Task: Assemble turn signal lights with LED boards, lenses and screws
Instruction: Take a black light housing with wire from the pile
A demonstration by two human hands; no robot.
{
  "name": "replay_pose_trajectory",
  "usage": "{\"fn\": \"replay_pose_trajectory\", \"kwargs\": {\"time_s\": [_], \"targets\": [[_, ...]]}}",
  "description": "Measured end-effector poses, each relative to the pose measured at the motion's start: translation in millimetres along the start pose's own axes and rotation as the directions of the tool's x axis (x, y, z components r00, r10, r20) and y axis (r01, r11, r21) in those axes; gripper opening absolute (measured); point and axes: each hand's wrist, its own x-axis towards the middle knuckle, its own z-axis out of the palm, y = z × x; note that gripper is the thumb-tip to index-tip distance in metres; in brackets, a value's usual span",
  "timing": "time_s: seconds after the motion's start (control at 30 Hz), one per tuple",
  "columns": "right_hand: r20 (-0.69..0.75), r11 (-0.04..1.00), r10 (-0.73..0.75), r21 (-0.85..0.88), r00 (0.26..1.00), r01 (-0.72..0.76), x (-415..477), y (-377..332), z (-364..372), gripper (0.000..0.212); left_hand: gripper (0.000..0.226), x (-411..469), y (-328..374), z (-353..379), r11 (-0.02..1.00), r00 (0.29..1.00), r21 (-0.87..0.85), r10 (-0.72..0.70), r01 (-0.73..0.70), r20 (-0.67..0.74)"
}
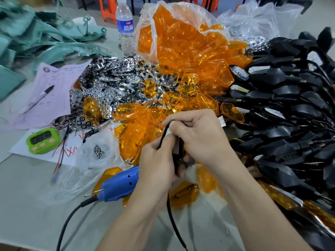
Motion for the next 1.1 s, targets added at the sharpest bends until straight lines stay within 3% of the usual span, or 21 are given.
{"fn": "replay_pose_trajectory", "kwargs": {"time_s": [0.13, 0.23, 0.33, 0.43, 0.6, 0.7, 0.83, 0.97, 1.1], "targets": [[0.182, 0.995, 0.020, -0.097, 0.983, -0.002, 28.9, -11.6, 14.8, 0.022, 0.037, 16.0, 7.9, -20.7, 0.998, 0.996, 0.051, -0.037, 0.041, -0.075], [0.123, 0.995, 0.022, -0.099, 0.992, -0.010, 73.4, -13.9, 23.5, 0.022, 0.036, 28.3, 15.4, -35.2, 0.999, 0.988, -0.004, -0.054, 0.054, -0.144], [0.052, 0.935, -0.030, -0.351, 0.998, 0.046, 124.3, -12.0, 35.2, 0.026, 0.037, 39.1, 21.7, -49.5, 0.996, 0.977, -0.057, -0.077, 0.067, -0.200], [0.167, 0.806, -0.012, -0.582, 0.986, 0.109, 158.9, -8.6, 54.7, 0.033, 0.030, 47.2, 26.3, -59.8, 0.992, 0.971, -0.090, -0.102, 0.084, -0.217], [0.278, 0.714, -0.087, -0.652, 0.957, 0.254, 180.2, 1.6, 91.7, 0.027, 0.029, 55.1, 26.3, -69.1, 0.986, 0.966, -0.131, -0.128, 0.100, -0.223], [0.327, 0.579, -0.085, -0.753, 0.941, 0.314, 187.4, 7.8, 104.6, 0.022, 0.025, 58.0, 24.7, -70.1, 0.983, 0.959, -0.154, -0.133, 0.096, -0.249], [0.308, 0.477, -0.139, -0.812, 0.941, 0.336, 194.2, 8.9, 115.9, 0.026, 0.026, 59.2, 23.2, -71.0, 0.987, 0.962, -0.131, -0.125, 0.095, -0.244], [0.362, 0.491, -0.009, -0.811, 0.932, 0.319, 203.1, 4.7, 130.3, 0.037, 0.028, 59.7, 24.0, -69.0, 0.984, 0.964, -0.141, -0.137, 0.106, -0.229], [0.414, 0.436, 0.041, -0.826, 0.910, 0.356, 205.4, -0.1, 138.5, 0.043, 0.028, 58.6, 25.9, -68.6, 0.987, 0.967, -0.135, -0.113, 0.083, -0.229]]}}
